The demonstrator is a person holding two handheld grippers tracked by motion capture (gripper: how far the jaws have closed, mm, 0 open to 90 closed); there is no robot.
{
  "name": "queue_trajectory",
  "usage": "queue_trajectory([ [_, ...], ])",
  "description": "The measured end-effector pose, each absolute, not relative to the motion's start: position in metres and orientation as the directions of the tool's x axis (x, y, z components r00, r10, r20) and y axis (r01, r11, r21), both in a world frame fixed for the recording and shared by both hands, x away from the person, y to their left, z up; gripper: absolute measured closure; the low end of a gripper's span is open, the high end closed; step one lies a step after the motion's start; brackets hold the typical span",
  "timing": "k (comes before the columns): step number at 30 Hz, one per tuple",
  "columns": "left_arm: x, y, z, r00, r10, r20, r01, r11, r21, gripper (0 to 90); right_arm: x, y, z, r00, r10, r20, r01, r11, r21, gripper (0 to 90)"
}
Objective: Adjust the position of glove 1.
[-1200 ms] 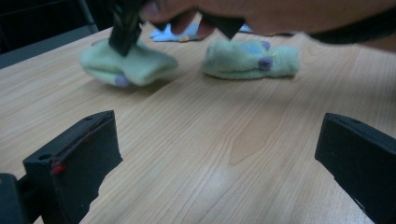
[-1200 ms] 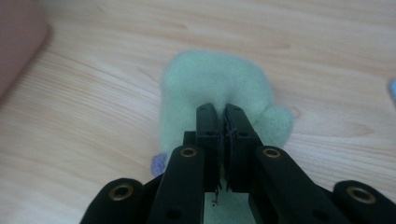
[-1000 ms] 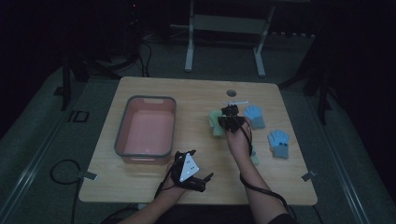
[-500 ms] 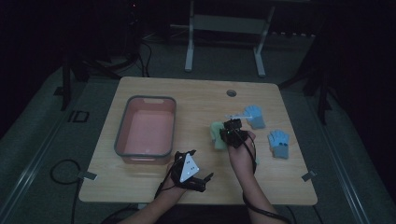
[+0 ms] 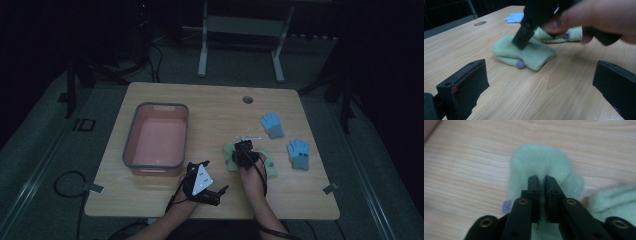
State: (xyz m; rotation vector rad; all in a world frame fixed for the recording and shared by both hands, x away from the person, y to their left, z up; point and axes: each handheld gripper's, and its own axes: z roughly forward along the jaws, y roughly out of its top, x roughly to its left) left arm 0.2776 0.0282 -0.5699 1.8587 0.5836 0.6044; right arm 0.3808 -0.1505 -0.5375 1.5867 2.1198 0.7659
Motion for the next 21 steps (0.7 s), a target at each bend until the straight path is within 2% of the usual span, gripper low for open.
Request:
queue_trajectory([
  [7,0.278,0.028,-0.570,0.754,0.642,0.137,0.117,-0.336,0.934,0.1,0.384,-0.153,-0.541,-0.310,0.950,0.026,0.745,0.226,0.628,74.1],
  [12,0.278,0.028,-0.570,0.753,0.644,0.136,0.120,-0.337,0.934,0.1,0.384,-0.155,-0.529,-0.355,0.935,0.023,0.721,0.258,0.643,68.0],
  [21,0.278,0.028,-0.570,0.747,0.650,0.139,0.115,-0.332,0.936,0.1,0.389,-0.174,-0.511,-0.387,0.920,0.058,0.705,0.255,0.661,64.5],
])
